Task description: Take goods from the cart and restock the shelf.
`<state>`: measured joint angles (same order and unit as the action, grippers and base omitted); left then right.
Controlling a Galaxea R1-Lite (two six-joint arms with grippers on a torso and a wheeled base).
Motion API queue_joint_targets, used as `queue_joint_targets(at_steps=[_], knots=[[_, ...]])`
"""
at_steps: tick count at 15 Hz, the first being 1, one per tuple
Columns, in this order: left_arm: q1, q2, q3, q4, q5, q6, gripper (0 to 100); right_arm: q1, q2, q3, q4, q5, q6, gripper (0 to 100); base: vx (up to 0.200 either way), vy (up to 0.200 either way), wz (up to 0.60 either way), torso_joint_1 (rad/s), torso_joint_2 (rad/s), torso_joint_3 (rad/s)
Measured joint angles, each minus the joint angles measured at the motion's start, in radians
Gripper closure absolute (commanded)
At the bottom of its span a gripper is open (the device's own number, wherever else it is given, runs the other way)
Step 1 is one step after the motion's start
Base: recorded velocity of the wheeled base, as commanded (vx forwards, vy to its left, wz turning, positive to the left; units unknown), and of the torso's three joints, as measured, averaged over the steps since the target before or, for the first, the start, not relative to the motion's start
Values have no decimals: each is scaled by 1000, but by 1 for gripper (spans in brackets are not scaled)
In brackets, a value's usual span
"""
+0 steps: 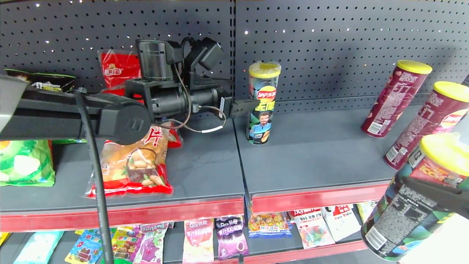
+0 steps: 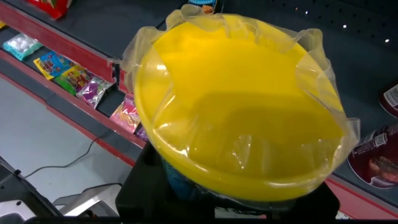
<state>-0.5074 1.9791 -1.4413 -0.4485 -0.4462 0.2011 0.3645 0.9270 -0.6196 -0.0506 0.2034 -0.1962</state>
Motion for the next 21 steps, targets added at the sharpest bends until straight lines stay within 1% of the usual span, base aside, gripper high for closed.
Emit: queue_joint_targets(at_steps=[2,7,11,14,17,21], knots=[[0,29,-29,0,14,3,0,0,0,0,-1,0,0,100,0,0,0,0,0,0],[-1,91,-98,5,18,5,0,0,0,0,0,0,0,100,0,0,0,0,0,0],[-11,117,-119,5,12,3,0,-1,0,0,1,0,1,100,0,0,0,0,0,0],[-13,143,-155,5,7,3,0,-2,0,0,1,0,1,100,0,0,0,0,0,0],[-22,156,-169,30,7,1,0,-2,-1,0,1,0,1,100,0,0,0,0,0,0],[-24,176,-196,34,9,1,0,-15,-5,0,3,2,3,100,0,0,0,0,0,0]])
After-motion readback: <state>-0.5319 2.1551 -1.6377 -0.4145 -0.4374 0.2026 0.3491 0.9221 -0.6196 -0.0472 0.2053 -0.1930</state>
